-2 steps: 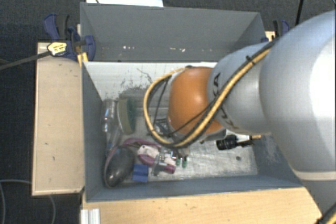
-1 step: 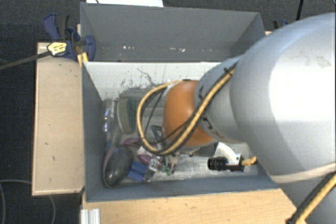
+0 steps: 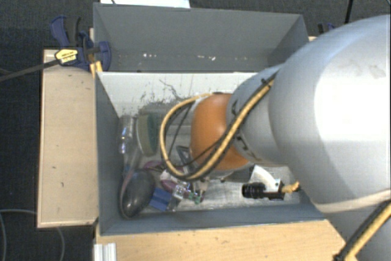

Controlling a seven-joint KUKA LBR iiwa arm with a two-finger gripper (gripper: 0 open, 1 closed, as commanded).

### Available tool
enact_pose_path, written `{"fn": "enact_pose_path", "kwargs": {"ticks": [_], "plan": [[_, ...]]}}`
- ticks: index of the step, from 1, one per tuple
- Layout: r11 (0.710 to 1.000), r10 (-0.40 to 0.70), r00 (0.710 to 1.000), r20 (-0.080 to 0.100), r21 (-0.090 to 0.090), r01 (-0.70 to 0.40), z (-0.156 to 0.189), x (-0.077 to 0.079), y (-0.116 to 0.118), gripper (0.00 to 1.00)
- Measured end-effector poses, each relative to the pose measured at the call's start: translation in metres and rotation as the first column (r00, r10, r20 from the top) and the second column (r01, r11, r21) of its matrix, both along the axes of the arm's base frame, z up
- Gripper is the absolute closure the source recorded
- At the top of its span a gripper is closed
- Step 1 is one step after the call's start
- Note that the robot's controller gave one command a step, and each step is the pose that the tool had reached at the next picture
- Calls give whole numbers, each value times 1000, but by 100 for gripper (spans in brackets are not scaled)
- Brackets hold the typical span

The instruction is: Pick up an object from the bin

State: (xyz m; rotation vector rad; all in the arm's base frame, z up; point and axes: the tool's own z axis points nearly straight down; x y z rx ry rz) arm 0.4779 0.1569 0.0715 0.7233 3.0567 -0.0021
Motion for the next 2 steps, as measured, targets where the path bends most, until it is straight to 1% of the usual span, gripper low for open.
{"fn": "enact_pose_path", "kwargs": {"ticks": [1, 2], "plan": [[1000, -1, 1000, 7, 1, 1, 2, 2, 0, 100], [1000, -2, 1000, 0, 0, 2, 19, 2, -2, 100]]}}
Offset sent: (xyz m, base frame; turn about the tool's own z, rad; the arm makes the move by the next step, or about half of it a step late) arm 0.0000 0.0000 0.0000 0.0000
